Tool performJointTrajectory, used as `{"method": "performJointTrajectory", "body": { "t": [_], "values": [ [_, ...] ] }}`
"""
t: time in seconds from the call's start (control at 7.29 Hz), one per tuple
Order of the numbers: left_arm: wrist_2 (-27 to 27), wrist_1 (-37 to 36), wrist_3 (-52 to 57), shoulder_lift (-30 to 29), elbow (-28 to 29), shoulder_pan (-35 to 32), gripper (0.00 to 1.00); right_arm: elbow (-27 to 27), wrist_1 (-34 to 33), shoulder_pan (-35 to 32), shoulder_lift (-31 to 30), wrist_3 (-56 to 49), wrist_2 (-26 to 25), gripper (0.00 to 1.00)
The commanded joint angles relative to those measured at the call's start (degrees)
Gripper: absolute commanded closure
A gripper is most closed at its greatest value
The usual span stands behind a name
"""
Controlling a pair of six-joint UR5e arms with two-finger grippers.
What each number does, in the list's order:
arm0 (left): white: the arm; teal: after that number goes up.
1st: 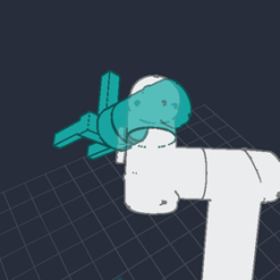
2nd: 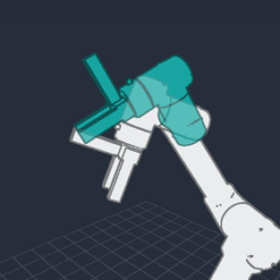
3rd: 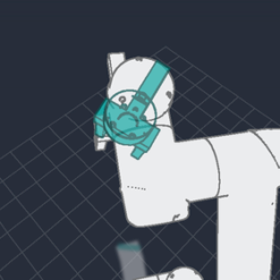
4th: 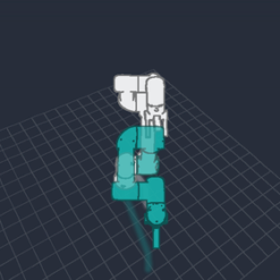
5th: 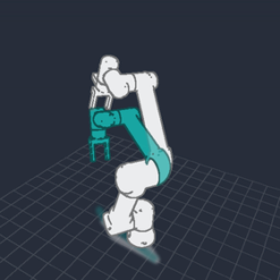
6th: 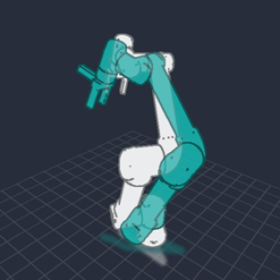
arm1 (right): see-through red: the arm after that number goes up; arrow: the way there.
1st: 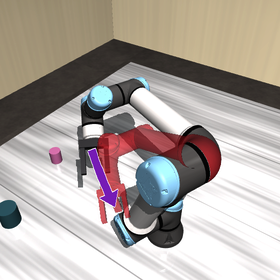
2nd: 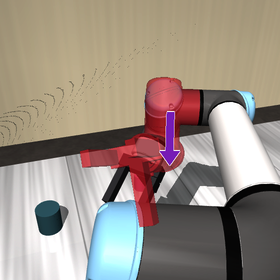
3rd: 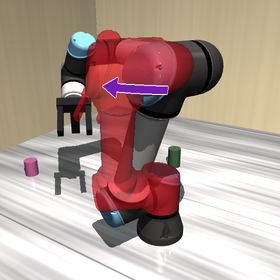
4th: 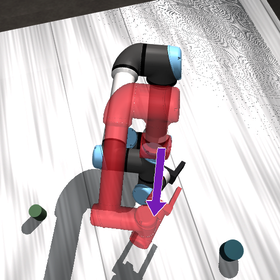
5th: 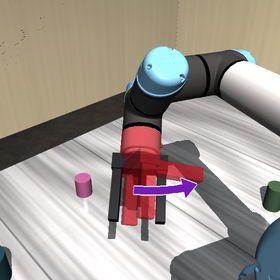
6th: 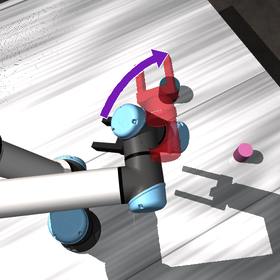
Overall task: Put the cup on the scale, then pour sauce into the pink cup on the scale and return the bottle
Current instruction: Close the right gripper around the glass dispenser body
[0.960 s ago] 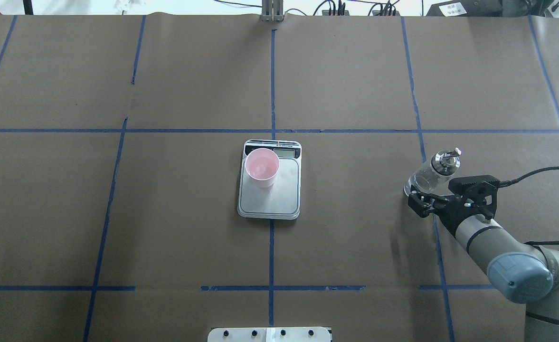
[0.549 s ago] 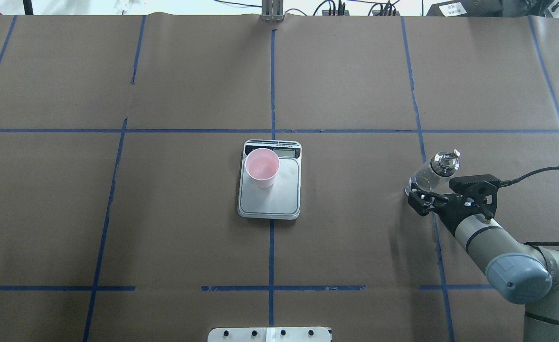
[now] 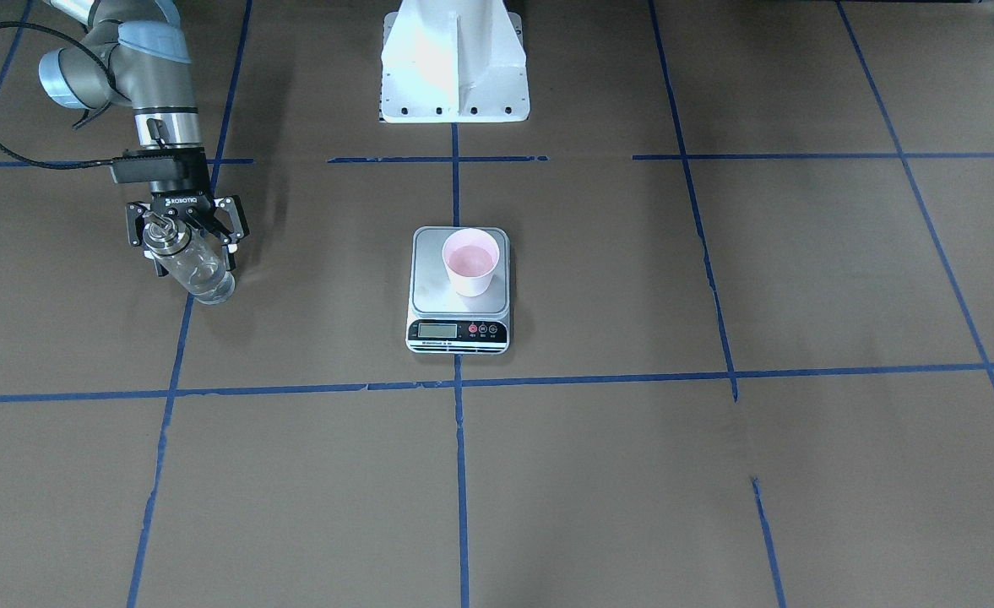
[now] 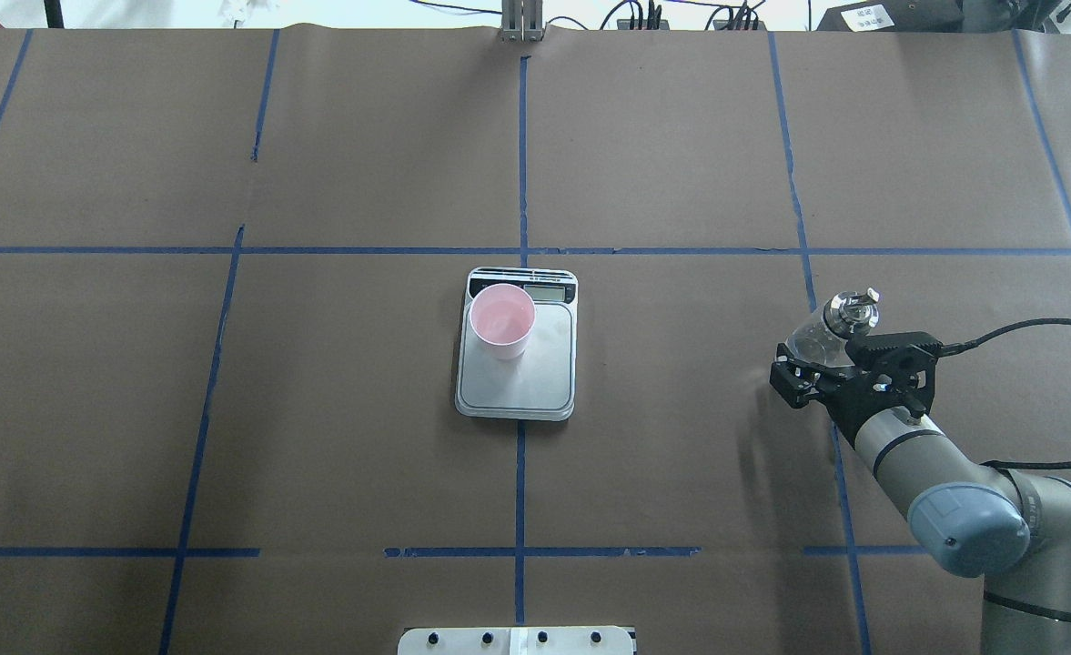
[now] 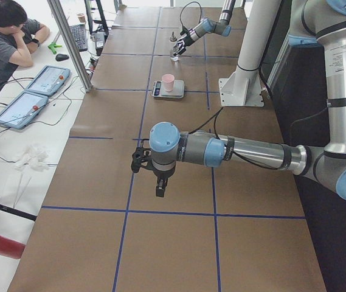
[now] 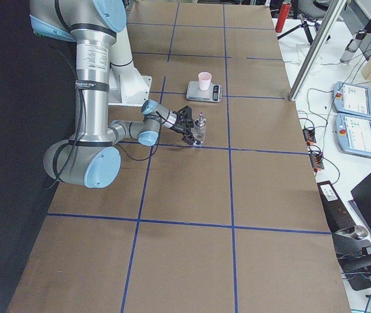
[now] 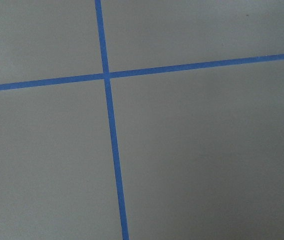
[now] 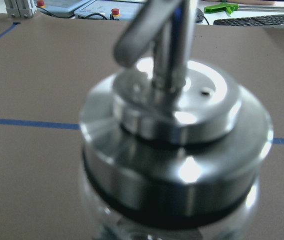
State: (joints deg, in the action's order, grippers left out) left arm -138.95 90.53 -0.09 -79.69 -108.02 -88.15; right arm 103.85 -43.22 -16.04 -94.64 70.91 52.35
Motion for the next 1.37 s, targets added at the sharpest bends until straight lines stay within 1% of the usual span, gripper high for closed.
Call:
{"method": "performJointTrajectory", "body": {
  "t": [0.0, 0.41, 0.55, 0.69, 0.96, 1.1, 1.23],
  "values": [
    [0.00, 0.00, 0.00, -0.03, 0.00, 0.00, 0.00, -0.31, 0.07, -0.04, 0.24, -0.41, -0.31, 0.00],
    [0.00, -0.09, 0.00, 0.06, 0.00, 0.00, 0.00, -0.31, 0.07, 0.05, 0.51, -0.51, -1.37, 0.00],
    [0.00, -0.09, 0.00, 0.06, 0.00, 0.00, 0.00, -0.40, 0.07, 0.05, 0.51, -0.51, -1.63, 0.02],
    [0.00, -0.09, 0.00, 0.06, 0.00, 0.00, 0.00, -0.49, 0.07, 0.05, 1.11, -0.51, -1.55, 0.11],
    [-0.09, -0.18, -0.09, 0.06, 0.00, 0.00, 0.00, -0.49, 0.25, -0.13, 1.83, -0.51, -1.89, 0.65],
    [-0.09, -0.18, -0.09, 0.06, 0.00, 0.00, 0.00, -0.40, 0.51, -0.30, 1.13, -0.51, -2.68, 0.88],
    [-0.09, -0.09, -0.09, 0.06, 0.00, 0.00, 0.00, -0.31, 0.77, -0.39, 1.03, -0.51, -3.47, 1.00]
  ]
}}
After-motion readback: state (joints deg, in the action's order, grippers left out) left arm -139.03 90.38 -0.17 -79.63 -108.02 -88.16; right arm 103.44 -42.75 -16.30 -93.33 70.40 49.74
